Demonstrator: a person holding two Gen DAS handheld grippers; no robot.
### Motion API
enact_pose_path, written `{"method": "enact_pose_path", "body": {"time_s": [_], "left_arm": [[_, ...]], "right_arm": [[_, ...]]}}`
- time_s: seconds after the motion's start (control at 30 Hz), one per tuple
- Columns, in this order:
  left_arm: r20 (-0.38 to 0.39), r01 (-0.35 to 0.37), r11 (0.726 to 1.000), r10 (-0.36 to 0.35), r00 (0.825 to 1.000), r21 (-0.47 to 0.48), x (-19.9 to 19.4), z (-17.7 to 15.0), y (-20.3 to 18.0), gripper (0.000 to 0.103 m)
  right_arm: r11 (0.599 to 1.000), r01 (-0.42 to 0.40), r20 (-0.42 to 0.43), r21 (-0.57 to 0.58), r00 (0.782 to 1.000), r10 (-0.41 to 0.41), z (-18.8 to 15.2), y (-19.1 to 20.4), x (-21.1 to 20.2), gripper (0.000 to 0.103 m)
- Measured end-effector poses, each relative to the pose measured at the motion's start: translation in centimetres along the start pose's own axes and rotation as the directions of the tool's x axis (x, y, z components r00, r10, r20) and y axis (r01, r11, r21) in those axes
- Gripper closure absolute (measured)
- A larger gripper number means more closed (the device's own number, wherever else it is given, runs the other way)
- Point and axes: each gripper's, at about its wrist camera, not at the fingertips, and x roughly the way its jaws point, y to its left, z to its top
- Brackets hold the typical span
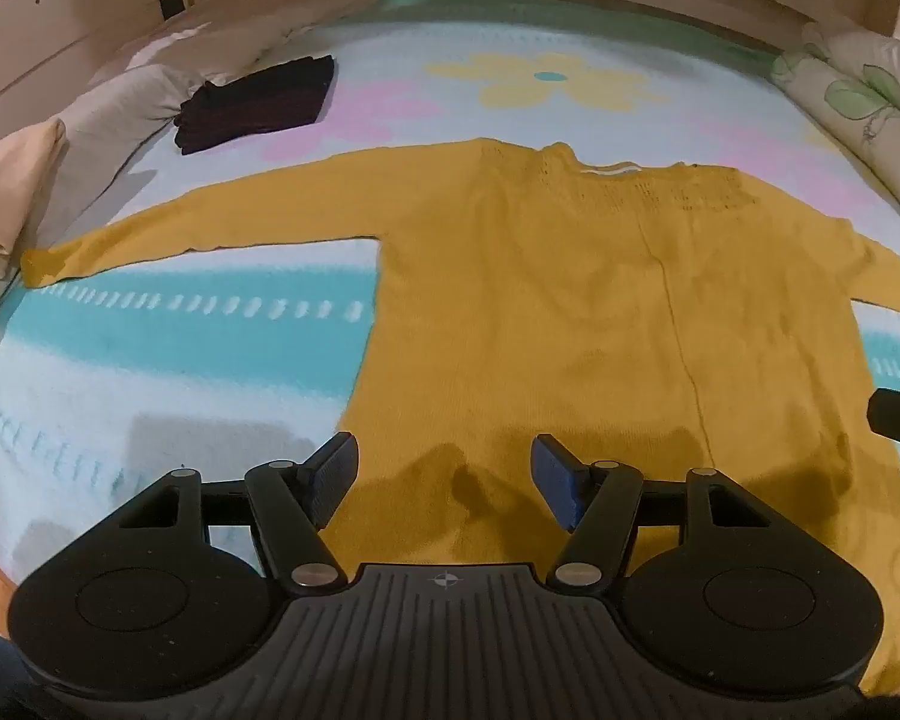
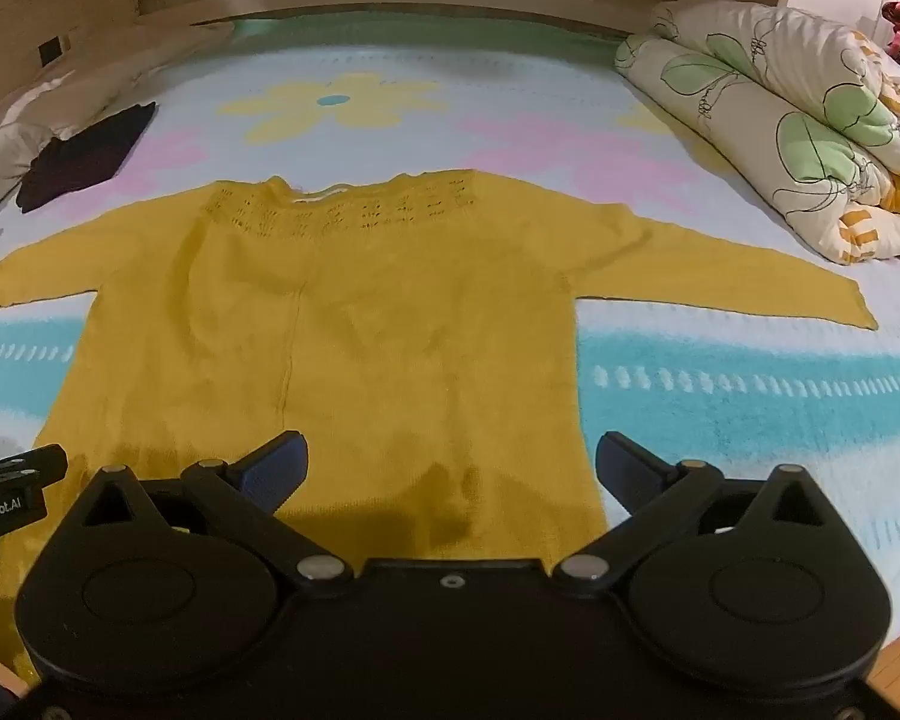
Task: Fold small clothes
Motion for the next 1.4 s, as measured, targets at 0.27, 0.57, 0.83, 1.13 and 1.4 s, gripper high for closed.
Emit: {"method": "enact_pose_path", "body": {"time_s": [0.27,0.57,0.83,1.13,1.4], "left_arm": [[-0.018,0.000,1.000,0.000,1.000,0.004,0.2,0.0,-0.2,0.040],[-0.032,0.002,1.000,-0.001,0.999,0.008,0.2,0.0,-0.3,0.040],[-0.040,0.000,1.000,0.001,0.999,0.011,0.1,-0.1,-0.3,0.040],[-0.029,0.010,1.000,-0.009,1.000,0.028,-0.5,-0.2,-0.2,0.040],[-0.006,0.046,0.998,-0.046,0.999,0.041,-0.7,-0.2,-0.6,0.040]], "right_arm": [[1.000,-0.003,-0.003,-0.004,1.000,0.003,0.2,0.1,0.2,0.001],[1.000,-0.002,-0.007,-0.007,1.000,0.002,0.1,0.3,0.2,0.001],[1.000,-0.001,0.005,-0.005,1.000,0.001,0.1,0.1,-0.1,0.001],[1.000,-0.011,0.017,-0.004,1.000,0.011,0.1,0.0,-0.7,0.001],[1.000,-0.022,0.040,0.004,0.999,0.021,0.1,-0.3,-0.8,0.001]]}}
